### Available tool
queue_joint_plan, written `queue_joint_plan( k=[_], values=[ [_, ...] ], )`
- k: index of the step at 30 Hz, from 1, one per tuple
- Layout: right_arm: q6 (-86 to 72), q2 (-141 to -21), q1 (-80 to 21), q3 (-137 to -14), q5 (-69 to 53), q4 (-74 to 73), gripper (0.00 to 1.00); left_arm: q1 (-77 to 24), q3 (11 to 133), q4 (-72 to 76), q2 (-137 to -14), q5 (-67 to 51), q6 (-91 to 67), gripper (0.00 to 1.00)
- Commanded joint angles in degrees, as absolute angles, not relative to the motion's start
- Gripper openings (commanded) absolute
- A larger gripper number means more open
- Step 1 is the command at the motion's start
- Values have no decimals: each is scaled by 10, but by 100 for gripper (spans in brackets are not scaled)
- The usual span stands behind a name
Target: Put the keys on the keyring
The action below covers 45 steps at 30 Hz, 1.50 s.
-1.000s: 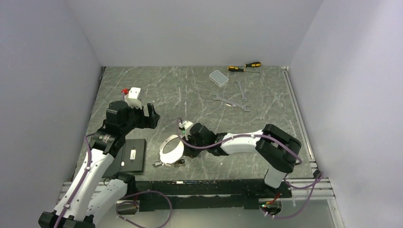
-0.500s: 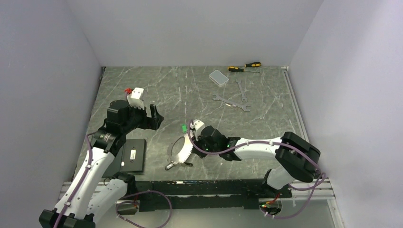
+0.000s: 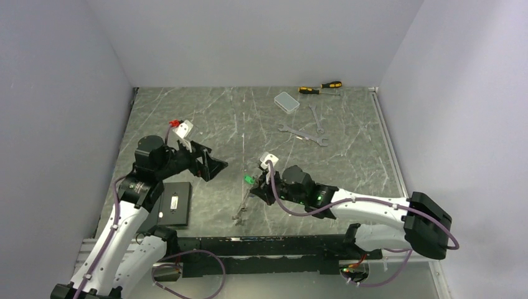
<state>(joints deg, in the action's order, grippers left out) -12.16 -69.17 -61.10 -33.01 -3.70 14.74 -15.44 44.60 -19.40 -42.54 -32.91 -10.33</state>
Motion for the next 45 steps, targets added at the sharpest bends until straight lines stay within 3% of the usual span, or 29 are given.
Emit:
queue_joint_plan(
  k=[1, 8, 16, 23, 26, 34, 45],
  values=[
    [-93, -646, -622, -319, -69, 215, 0, -156, 427, -110, -417, -478, -98, 96],
    [-39, -591, -635, -298, -88, 239, 0, -157, 402, -23, -419, -585, -138, 86],
    [58, -515, -649, -193, -123, 426, 0, -171, 332, 127, -393, -620, -200, 70],
    [210, -516, -680, -161, -94, 527, 0, -193, 296, 155, -358, -601, -167, 72],
    [309, -542, -705, -155, -63, 581, 0, -199, 276, 188, -355, -617, -154, 67],
    [392, -585, -708, -197, -101, 576, 0, -204, 252, 209, -329, -640, -99, 62],
    [509, -552, -692, -207, -224, 511, 0, -217, 242, 201, -325, -672, -47, 52]
  ],
)
